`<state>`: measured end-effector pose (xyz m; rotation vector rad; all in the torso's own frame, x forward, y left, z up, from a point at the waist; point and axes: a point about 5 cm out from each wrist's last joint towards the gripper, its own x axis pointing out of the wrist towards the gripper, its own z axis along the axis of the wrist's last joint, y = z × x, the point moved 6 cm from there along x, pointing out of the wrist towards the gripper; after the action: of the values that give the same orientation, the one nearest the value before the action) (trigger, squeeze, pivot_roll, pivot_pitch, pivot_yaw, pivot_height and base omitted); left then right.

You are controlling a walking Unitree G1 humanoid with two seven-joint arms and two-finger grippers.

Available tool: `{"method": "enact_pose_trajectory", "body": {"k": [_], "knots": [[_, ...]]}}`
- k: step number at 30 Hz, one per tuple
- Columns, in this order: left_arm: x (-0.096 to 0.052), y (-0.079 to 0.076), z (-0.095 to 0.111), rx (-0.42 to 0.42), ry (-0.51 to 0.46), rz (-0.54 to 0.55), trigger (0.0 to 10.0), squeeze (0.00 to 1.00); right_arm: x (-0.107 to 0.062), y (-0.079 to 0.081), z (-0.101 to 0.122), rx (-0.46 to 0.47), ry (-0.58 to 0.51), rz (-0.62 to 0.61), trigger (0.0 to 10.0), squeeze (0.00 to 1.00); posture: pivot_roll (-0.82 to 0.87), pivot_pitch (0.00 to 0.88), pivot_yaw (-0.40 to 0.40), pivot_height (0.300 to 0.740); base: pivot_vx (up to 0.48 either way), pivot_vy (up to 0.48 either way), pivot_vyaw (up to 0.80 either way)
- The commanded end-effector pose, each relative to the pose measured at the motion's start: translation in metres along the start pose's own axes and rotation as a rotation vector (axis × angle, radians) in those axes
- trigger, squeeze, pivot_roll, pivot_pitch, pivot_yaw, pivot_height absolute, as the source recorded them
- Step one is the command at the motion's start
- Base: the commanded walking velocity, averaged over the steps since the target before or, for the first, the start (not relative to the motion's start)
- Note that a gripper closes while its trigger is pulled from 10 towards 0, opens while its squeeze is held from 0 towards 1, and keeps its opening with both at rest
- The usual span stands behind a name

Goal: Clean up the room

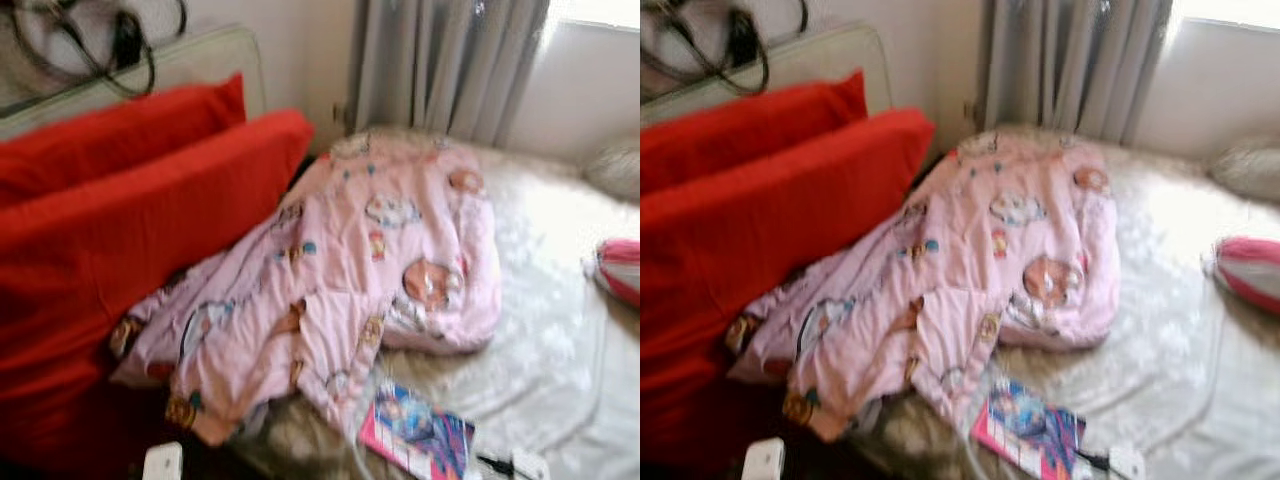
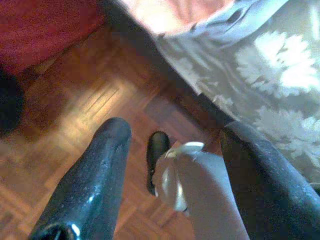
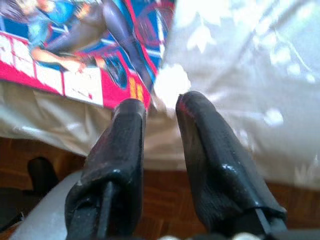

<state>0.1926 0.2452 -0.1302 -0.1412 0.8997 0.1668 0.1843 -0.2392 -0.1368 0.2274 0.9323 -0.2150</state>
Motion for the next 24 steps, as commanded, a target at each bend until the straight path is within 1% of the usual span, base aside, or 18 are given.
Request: {"method": "enact_pose_trajectory", "body": {"k": [1, 4, 5, 7, 10, 13, 14, 15, 16, 17, 18, 19, 20, 21, 24], "knots": [[0.000, 0.000, 0.004, 0.002, -0.020, -0.008, 10.0, 0.00, -0.002, -0.004, -0.003, -0.002, -0.004, -0.009, 10.0, 0.00, 0.07, 0.000, -0.013, 0.740, 0.000, 0.000, 0.00], [0.000, 0.001, 0.010, 0.002, -0.041, -0.014, 10.0, 0.00, -0.002, -0.002, 0.001, -0.009, -0.023, 0.003, 10.0, 0.00, 0.06, 0.000, -0.009, 0.740, 0.000, 0.000, 0.00], [0.002, -0.002, 0.019, -0.003, -0.070, -0.022, 10.0, 0.00, -0.001, 0.001, 0.005, -0.022, -0.044, 0.025, 10.0, 0.00, 0.06, 0.000, -0.005, 0.740, 0.000, 0.000, 0.00], [0.004, -0.007, 0.029, -0.007, -0.100, -0.030, 10.0, 0.00, -0.001, 0.005, 0.010, -0.058, -0.066, 0.051, 10.0, 0.00, 0.05, 0.000, 0.004, 0.740, 0.000, 0.000, 0.00], [0.006, -0.011, 0.036, 0.000, -0.116, -0.040, 10.0, 0.00, 0.000, 0.009, 0.015, -0.068, -0.086, 0.067, 10.0, 0.00, 0.05, 0.000, 0.012, 0.740, 0.000, 0.000, 0.00], [0.007, -0.016, 0.047, 0.013, -0.152, -0.050, 10.0, 0.00, 0.001, 0.016, 0.022, -0.087, -0.113, 0.097, 10.0, 0.00, 0.04, 0.000, 0.025, 0.740, 0.000, 0.000, 0.00], [0.008, -0.019, 0.061, 0.015, -0.194, -0.063, 10.0, 0.00, 0.006, 0.059, 0.061, -0.109, -0.244, 0.173, 10.0, 0.00, 0.04, 0.000, 0.035, 0.740, 0.000, 0.000, 0.00], [0.008, -0.019, 0.067, 0.016, -0.209, -0.067, 10.0, 0.00, 0.006, 0.073, 0.074, -0.112, -0.287, 0.196, 10.0, 0.00, 0.04, 0.000, 0.037, 0.740, 0.000, 0.000, 0.00], [0.008, -0.022, 0.083, 0.020, -0.255, -0.079, 10.0, 0.00, 0.005, 0.085, 0.091, -0.108, -0.345, 0.216, 10.0, 0.00, 0.04, 0.000, 0.043, 0.740, 0.000, 0.000, 0.00], [0.008, -0.022, 0.083, 0.020, -0.255, -0.079, 10.0, 0.00, 0.005, 0.085, 0.091, -0.108, -0.345, 0.216, 10.0, 0.00, 0.04, 0.000, 0.043, 0.740, 0.000, 0.000, 0.00], [0.007, -0.026, 0.100, 0.023, -0.311, -0.096, 10.0, 0.00, 0.003, 0.088, 0.103, -0.094, -0.389, 0.215, 10.0, 0.00, 0.05, 0.000, 0.048, 0.740, 0.000, 0.000, 0.00], [0.007, -0.026, 0.100, 0.023, -0.311, -0.096, 10.0, 0.00, 0.003, 0.088, 0.103, -0.094, -0.389, 0.215, 10.0, 0.00, 0.05, 0.000, 0.048, 0.740, 0.000, 0.000, 0.00], [0.006, -0.029, 0.109, 0.023, -0.341, -0.102, 10.0, 0.00, 0.002, 0.088, 0.108, -0.090, -0.406, 0.209, 10.0, 0.00, 0.06, 0.000, 0.044, 0.740, 0.000, 0.000, 0.00], [0.004, -0.033, 0.126, 0.027, -0.403, -0.119, 10.0, 0.00, 0.001, 0.088, 0.116, -0.087, -0.436, 0.201, 10.0, 0.00, 0.06, 0.000, 0.040, 0.740, 0.000, 0.000, 0.00], [-0.002, -0.044, 0.149, 0.040, -0.505, -0.143, 10.0, 0.00, -0.002, 0.085, 0.126, -0.087, -0.486, 0.182, 10.0, 0.00, 0.06, 0.000, 0.032, 0.740, 0.000, 0.000, 0.00]]}}
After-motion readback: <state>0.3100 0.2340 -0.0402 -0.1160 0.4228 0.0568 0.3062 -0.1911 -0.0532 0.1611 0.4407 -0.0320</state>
